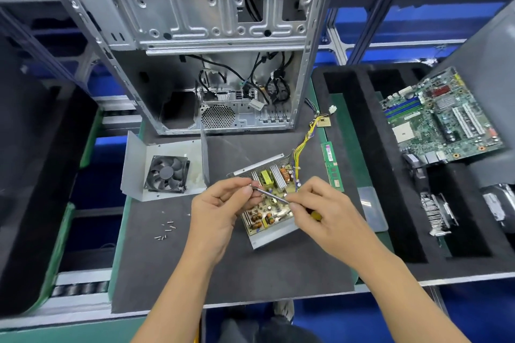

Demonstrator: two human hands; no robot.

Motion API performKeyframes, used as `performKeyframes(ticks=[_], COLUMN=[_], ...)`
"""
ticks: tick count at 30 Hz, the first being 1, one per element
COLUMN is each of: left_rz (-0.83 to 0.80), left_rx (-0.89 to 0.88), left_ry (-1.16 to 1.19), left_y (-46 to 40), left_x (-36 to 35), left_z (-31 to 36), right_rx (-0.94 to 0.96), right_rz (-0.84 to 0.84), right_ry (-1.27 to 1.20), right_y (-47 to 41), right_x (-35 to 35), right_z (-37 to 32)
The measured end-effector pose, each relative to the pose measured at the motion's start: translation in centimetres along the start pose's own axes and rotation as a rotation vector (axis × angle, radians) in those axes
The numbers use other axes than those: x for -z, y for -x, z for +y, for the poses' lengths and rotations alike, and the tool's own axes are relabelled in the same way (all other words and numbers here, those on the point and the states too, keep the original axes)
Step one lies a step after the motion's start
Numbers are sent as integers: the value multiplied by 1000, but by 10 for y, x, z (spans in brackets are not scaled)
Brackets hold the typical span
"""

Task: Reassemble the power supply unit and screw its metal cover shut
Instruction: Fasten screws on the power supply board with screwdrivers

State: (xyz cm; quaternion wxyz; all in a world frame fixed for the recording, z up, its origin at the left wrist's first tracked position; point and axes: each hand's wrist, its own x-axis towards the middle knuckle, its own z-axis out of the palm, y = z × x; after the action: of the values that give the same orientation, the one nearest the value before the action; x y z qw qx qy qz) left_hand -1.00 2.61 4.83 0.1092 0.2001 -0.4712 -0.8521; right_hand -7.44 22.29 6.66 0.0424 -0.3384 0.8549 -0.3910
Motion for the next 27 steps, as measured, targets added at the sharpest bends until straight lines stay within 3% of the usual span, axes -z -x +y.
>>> performKeyframes(ticks=[10,15,22,27], left_rz=[12,15,-5,-33], left_rx=[9,-1,50,81], left_ry=[-17,-181,-204,-201], left_y=[1,-1,-2,0], left_x=[7,12,15,15], left_z=[-1,1,8,6], right_rx=[-43,-125,-352,-412], right_rz=[-37,-152,-334,-362], right_ry=[3,-15,-363,-472], right_y=[-3,-7,-18,-18], right_x=[-5,0,14,16], right_z=[-8,-5,3,8])
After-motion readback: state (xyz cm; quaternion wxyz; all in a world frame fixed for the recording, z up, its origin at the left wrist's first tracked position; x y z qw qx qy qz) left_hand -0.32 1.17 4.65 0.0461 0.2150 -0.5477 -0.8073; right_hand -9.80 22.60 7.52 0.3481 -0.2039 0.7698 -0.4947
